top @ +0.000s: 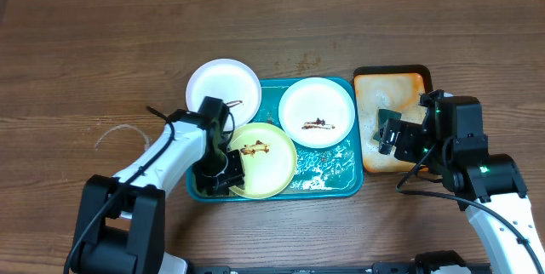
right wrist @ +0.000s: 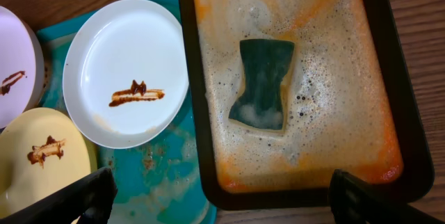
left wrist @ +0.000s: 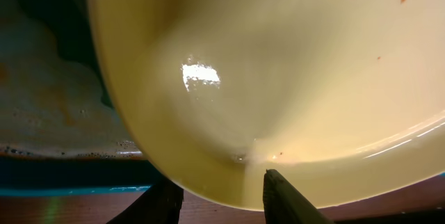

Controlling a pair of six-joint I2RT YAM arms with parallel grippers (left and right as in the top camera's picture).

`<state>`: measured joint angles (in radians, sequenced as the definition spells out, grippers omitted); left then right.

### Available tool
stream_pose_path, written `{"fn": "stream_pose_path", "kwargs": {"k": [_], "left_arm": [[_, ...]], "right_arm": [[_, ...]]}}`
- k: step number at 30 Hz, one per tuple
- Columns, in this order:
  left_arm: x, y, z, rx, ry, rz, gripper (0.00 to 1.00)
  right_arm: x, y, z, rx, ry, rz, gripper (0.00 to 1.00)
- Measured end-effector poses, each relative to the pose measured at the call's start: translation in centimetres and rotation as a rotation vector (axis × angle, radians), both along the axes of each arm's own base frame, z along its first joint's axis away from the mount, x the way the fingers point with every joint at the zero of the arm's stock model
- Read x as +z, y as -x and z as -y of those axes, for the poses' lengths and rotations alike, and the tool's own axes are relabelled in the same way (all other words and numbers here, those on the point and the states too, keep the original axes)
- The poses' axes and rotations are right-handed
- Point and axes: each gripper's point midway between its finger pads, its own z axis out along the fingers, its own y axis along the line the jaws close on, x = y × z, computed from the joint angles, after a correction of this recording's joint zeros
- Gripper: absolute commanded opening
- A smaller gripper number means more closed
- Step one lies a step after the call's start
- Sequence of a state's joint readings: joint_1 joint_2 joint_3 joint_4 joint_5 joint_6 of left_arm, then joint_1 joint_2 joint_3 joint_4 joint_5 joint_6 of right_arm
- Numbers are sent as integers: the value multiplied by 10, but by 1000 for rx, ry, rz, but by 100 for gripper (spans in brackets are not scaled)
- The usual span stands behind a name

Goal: Clean dirty plates on tray and stack at the side
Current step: 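Grasp the yellow plate rim with the left gripper and tilt it up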

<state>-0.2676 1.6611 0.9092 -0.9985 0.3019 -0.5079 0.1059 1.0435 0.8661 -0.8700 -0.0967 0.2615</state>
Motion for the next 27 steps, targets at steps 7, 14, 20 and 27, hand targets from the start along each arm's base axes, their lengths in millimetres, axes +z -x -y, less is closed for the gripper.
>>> {"fn": "stream_pose_path", "kwargs": {"k": [7, 14, 20, 27], "left_arm": [[-2, 5, 6, -1, -49, -4, 36], [-4, 3, -1, 35, -115, 4, 37], [-5, 0, -1, 50, -138, 19, 35], [-6, -2, -4, 70, -163, 28, 20]], "right_arm": [[0, 0, 0, 0, 1, -2, 99], [-1, 1, 0, -1, 0, -4, 99], [-1, 1, 0, 0, 0, -5, 99], [-1, 1, 0, 0, 0, -5, 99]]}}
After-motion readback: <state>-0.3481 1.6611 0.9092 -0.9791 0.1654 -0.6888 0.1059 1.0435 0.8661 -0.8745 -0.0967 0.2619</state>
